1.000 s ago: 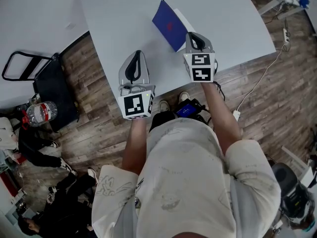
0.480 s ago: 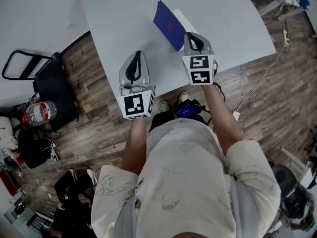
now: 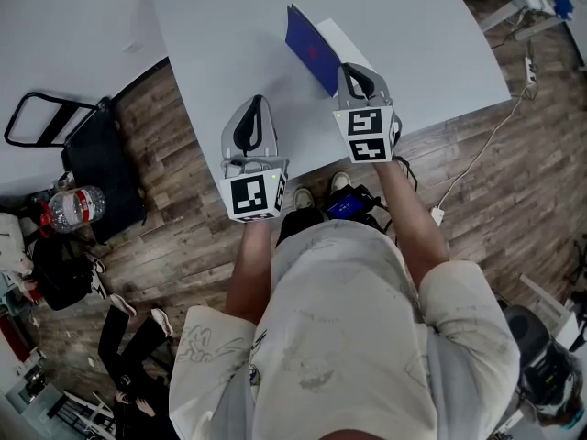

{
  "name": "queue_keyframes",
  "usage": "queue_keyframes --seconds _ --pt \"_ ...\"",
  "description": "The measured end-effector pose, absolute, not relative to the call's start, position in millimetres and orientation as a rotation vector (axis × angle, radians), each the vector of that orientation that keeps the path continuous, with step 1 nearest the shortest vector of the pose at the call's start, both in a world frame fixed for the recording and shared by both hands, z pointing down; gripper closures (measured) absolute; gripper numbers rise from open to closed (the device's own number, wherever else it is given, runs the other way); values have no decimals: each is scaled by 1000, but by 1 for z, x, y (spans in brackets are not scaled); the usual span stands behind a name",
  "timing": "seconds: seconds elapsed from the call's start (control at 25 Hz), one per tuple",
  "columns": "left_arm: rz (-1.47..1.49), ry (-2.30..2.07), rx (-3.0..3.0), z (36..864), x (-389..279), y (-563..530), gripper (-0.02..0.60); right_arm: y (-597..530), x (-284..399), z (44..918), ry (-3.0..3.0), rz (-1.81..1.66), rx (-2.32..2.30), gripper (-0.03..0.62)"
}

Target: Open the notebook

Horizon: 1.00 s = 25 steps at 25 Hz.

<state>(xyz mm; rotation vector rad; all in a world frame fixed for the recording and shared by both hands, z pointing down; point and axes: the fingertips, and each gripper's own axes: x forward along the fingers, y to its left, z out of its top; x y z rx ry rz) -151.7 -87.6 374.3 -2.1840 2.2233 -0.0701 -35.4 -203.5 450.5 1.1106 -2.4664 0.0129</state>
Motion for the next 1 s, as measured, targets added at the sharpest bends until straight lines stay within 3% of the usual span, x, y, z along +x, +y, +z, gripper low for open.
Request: queue_keyframes --seconds 1.0 --pt "-77 2252 -2167 378 -155 -82 563 -182 -54 451 -2512 -71 1018 588"
